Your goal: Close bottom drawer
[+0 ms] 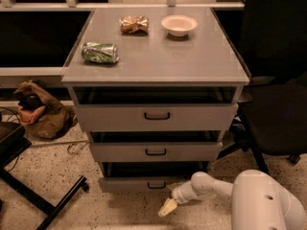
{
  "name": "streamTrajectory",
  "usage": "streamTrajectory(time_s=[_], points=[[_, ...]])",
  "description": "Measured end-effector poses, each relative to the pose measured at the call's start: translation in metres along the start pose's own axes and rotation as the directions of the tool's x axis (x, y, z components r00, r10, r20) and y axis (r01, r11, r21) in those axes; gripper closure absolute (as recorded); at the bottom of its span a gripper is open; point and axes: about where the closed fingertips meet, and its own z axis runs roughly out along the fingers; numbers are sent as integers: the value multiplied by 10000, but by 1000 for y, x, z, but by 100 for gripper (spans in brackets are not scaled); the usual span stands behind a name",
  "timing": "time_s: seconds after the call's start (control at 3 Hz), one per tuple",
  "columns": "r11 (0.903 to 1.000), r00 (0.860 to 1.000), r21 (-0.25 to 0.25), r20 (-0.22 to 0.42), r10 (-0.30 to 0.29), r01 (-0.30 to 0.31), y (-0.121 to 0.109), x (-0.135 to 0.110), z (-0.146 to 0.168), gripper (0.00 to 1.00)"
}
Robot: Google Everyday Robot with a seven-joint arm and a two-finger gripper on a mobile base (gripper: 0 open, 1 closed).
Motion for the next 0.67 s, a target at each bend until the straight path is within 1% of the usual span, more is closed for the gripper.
streamTrajectory(time_s=[0.33, 0.67], points=[[9999, 10000, 163, 78, -39, 38, -3, -3, -2, 0], [9996, 9995, 210, 216, -218, 213, 1, -11, 7, 0]])
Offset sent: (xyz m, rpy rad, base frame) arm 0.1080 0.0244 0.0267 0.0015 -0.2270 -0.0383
